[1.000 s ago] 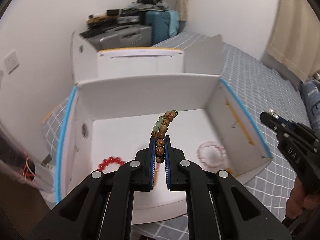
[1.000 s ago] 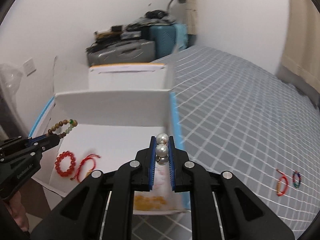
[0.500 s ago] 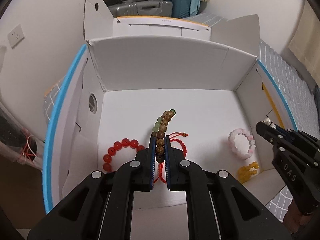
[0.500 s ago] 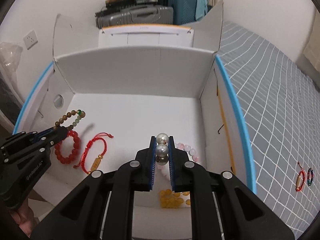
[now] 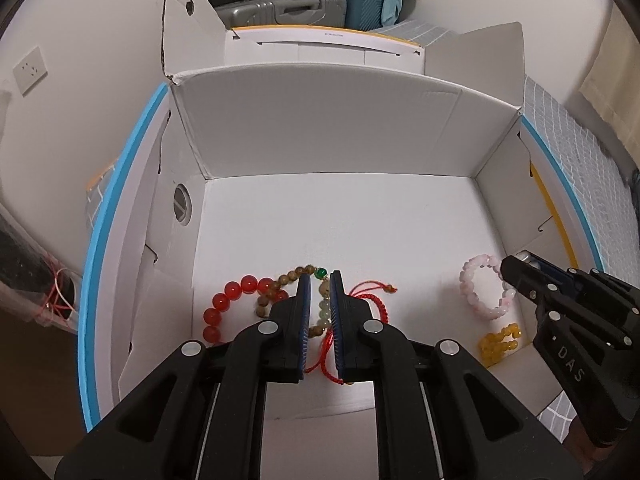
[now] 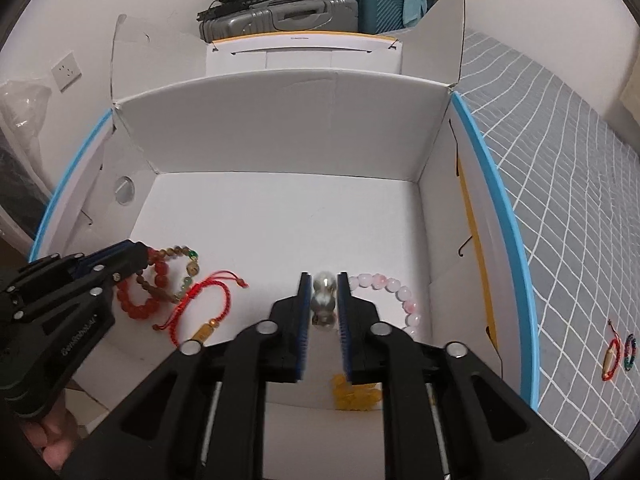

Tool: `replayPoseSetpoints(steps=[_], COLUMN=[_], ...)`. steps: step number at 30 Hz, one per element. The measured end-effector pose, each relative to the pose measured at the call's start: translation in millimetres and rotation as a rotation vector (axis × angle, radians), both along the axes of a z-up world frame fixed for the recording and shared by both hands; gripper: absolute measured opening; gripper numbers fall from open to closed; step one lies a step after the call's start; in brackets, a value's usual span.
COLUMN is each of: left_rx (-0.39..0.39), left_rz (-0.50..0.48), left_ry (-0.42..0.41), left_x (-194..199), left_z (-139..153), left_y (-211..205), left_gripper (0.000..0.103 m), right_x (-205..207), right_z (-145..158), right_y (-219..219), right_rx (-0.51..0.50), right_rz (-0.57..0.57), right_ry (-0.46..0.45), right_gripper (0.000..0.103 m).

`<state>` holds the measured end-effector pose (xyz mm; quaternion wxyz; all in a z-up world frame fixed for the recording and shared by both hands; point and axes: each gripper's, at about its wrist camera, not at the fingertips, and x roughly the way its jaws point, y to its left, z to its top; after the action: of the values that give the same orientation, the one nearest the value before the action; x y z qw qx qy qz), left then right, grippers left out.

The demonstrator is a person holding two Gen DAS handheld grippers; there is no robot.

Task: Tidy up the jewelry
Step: 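Move both tools back over the bed toward the remaining bracelets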

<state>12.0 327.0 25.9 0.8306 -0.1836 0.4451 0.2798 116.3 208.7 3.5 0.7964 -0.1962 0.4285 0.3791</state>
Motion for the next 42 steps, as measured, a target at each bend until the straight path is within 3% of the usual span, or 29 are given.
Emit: replayPoseSetpoints(steps=[1,2,5,7,10,17,27,34,42], left_rx=[0.003,0.007,0.019,0.039,0.048,0.078,0.126,0.126,0.090], left_rz=[0.003,0.006,0.011,0.011,0.006,0.000,-0.087,-0.249,-0.470], left_ry=[-0.004,-0.011,-0.036,-0.044,-0.067,-0.098,-0.156,-0.196,-0.190], left_x=[-1.1,-2.1,-6.3,-8.2,-10.8,-7.9,27.3,84.5,165.2], left_z=[1.7,3.2,10.3,15.1,20.8,33.0,64.5,78.3,70.0], left_y=[-0.4,-0.6,-1.4,-3.3,-5.3,-14.4,-53.6,-115.8,-207.9], left_gripper=[0.028,0.042,0.061,0.070,0.077,0.094,0.097,0.097,0.097], right_x=[-0.9,-2.3,-6.3,-8.9,-10.4,-0.1,38.5,85.9,141.4], right_z=[1.8,4.8,13.9,22.3,33.9,53.1,78.0,85.3,76.3], right_y=[-0.3,-1.8,-5.3,-8.5,-14.0,-39.8,-113.3,-198.6,-307.5], right_rx=[0.004,0.016,0.046,0.061,0.087,0.136,0.165,0.157,0.128], right_rz=[0.002,0.005,0.009,0.010,0.003,-0.045,-0.171,-0.338,-0.551], right_ry=[-0.003,-0.002,-0.009,-0.027,-0.048,-0.082,-0.140,-0.186,-0.210], right_gripper=[0.037,0.042,0.057,0.072,0.083,0.095,0.096,0.096,0.096])
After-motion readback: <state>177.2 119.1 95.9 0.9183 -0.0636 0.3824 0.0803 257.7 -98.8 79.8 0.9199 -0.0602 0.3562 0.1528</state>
